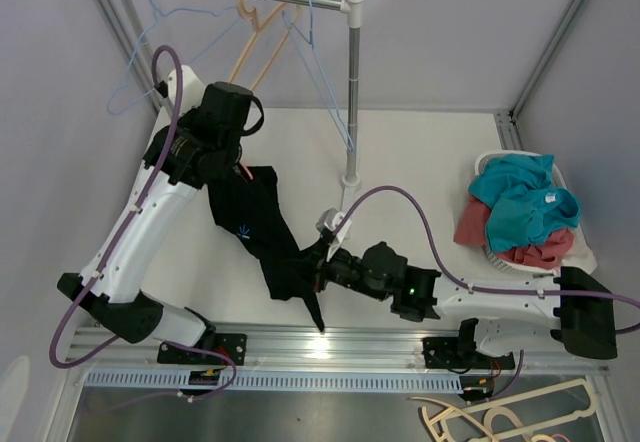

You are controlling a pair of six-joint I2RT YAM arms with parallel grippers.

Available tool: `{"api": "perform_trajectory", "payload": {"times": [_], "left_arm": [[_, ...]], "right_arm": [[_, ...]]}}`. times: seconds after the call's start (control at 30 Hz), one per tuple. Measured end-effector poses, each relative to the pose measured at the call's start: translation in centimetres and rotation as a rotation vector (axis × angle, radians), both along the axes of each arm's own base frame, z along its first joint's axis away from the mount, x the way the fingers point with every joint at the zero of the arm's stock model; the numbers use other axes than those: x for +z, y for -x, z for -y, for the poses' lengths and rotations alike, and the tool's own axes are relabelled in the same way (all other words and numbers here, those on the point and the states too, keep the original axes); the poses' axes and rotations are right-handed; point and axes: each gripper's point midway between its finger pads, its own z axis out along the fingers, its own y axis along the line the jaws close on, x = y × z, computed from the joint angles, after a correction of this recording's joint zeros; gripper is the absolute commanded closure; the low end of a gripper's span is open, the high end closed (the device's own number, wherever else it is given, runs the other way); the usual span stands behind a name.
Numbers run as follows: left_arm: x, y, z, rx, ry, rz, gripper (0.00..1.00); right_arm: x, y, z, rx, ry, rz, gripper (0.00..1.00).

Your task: Remove the t-shirt from the hanger

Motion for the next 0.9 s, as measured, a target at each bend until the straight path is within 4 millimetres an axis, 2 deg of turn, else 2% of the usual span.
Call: {"api": "perform_trajectory", "payload": {"times": [0.13, 0.3, 0.43, 0.53, 0.63, 0.73, 0.87, 0.9], "left_arm": [[-0.7, -1.6, -0.9, 0.019, -0.012, -0.021, 0.99], [-1.4, -2.5, -2.8, 0.045, -0.036, -0.054, 0.99], [-0.9, -2.6, -3.0, 0.024, -0.047, -0.056, 0.99], [-0.3, -2.1, -2.1, -0.031, -0.028, -0.048, 0.99], [0.5, -0.2, -0.3, -0.126, -0.010, -0.005, 0.99], [0.7, 3.7, 1.1, -0.273, 0.034, 0.024, 0.99], [1.9, 8.7, -0.1, -0.378, 0.088, 0.092, 0.99], [2.0, 9.7, -0.3, -0.399, 0.091, 0.097, 0.99]], "right_arm": [[-0.6, 1.1, 1.5, -0.021, 0.010, -0.004, 1.00], [-3.7, 2.5, 3.1, -0.033, 0.063, -0.035, 1.00], [-6.0, 2.2, 3.7, -0.064, 0.104, -0.059, 1.00], [-7.1, 0.8, 3.0, -0.090, 0.137, -0.073, 1.00], [-7.2, -2.4, 1.2, -0.134, 0.184, -0.093, 1.00], [-5.0, -6.4, -2.0, -0.172, 0.177, -0.093, 1.00], [-2.1, -10.2, -4.8, -0.197, 0.145, -0.082, 1.00], [-1.9, -10.7, -5.0, -0.201, 0.144, -0.082, 1.00]]}}
